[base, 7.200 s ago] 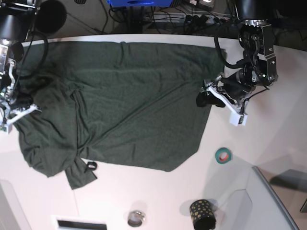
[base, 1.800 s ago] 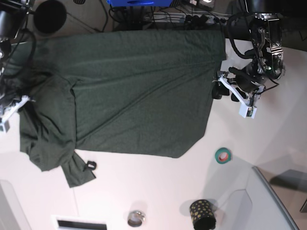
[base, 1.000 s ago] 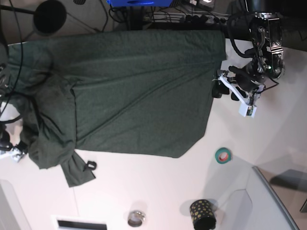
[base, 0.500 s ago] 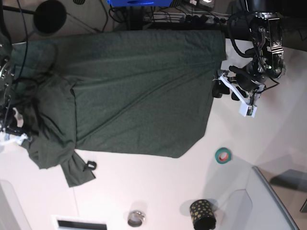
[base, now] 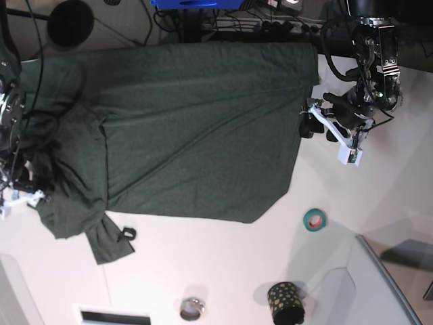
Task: Layout the t-shirt on the table in an organized manner, then fold the t-shirt properly
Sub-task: 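Pull the bunched fabric with the right gripper along the shirt side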
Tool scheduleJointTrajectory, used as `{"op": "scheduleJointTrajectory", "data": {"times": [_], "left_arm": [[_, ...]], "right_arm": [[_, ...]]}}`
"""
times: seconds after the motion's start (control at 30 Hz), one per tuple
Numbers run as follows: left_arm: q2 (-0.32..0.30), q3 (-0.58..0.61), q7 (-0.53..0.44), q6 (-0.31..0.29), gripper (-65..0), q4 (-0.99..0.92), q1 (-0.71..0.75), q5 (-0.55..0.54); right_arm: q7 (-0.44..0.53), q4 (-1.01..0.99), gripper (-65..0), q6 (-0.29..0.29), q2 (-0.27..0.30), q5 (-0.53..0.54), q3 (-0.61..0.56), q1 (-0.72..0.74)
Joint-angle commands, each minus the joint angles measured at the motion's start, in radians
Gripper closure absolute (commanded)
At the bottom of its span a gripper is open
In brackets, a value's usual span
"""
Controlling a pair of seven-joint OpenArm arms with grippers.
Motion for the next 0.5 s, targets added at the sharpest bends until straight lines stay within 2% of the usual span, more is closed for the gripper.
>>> {"op": "scheduleJointTrajectory", "data": {"times": [0.0, 0.17, 0.23, 0.27, 0.47], "left_arm": [[-0.013, -0.004, -0.018, 0.003, -39.7, 0.014, -0.006, -0.006], [-0.013, -0.004, -0.018, 0.003, -39.7, 0.012, -0.006, -0.003], [-0.013, -0.004, -0.018, 0.003, -39.7, 0.012, -0.006, -0.003], [-0.013, -0.004, -0.018, 0.003, -39.7, 0.012, -0.006, -0.003], [-0.013, -0.004, -0.018, 0.003, -39.7, 0.012, -0.009, -0.003]], "right_arm": [[0.018, 0.011, -32.3, 0.002, 0.017, 0.006, -0.002, 0.025], [0.018, 0.019, -8.6, 0.004, 0.017, 0.006, -0.002, 0.023], [0.02, 0.021, -2.4, 0.004, 0.02, 0.006, -0.002, 0.023], [0.02, 0.034, -0.3, 0.006, 0.022, 0.006, -0.002, 0.023], [0.012, 0.174, 0.0, 0.012, 0.019, 0.005, -0.004, 0.011]]}}
